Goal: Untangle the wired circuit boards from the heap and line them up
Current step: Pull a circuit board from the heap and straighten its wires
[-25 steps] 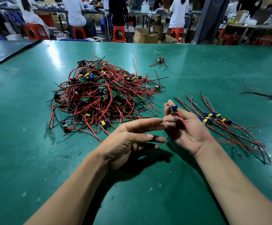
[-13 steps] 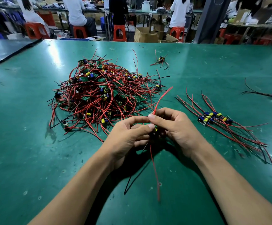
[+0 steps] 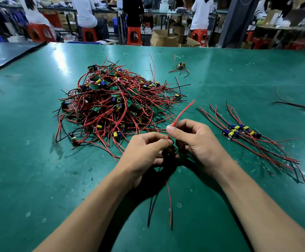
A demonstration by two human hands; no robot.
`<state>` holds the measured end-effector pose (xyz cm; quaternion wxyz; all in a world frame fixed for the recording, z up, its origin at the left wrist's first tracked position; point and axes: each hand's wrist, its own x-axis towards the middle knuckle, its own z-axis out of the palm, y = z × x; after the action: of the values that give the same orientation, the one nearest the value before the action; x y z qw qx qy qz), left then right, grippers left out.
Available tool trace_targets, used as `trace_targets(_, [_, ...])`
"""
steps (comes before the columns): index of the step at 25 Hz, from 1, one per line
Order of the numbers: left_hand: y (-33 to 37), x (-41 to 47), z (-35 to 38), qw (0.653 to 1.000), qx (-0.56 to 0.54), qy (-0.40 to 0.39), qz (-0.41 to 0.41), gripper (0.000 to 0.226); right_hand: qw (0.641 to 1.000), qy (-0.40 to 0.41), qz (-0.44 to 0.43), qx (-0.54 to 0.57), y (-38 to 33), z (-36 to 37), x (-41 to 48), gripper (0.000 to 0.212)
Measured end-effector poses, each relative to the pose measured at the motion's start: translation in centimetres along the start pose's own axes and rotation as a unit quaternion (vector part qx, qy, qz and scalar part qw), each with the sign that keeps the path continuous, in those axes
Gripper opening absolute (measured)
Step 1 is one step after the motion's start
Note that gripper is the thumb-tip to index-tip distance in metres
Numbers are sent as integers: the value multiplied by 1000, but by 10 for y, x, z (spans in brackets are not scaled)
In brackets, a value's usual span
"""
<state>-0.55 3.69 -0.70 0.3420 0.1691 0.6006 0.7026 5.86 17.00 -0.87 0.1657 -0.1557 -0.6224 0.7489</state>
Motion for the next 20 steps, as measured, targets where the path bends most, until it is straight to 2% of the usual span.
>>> trace_targets(4, [-2, 1, 2, 998, -26, 49, 26, 11, 999, 39, 2, -25, 1, -2, 2, 20])
trace_targets(9, [-3, 0, -3, 996, 7, 72, 56, 11, 999, -33, 5, -28, 7, 2, -2, 14])
trace_targets(11, [-3, 0, -4, 995, 28, 71, 62, 11, 998, -38, 5, -53, 6, 1, -1, 15])
trace_targets(14, [-4, 0, -3, 994, 55, 68, 63, 10, 995, -19, 16, -97, 8, -3, 1, 19])
trace_targets(17, [-6, 0, 1, 994, 72, 60, 60, 13, 995, 25, 42, -84, 9, -10, 6, 24])
trace_targets(20, [-6, 0, 1, 993, 84, 59, 60, 16, 994, 70, 51, -65, 7, -16, 12, 16])
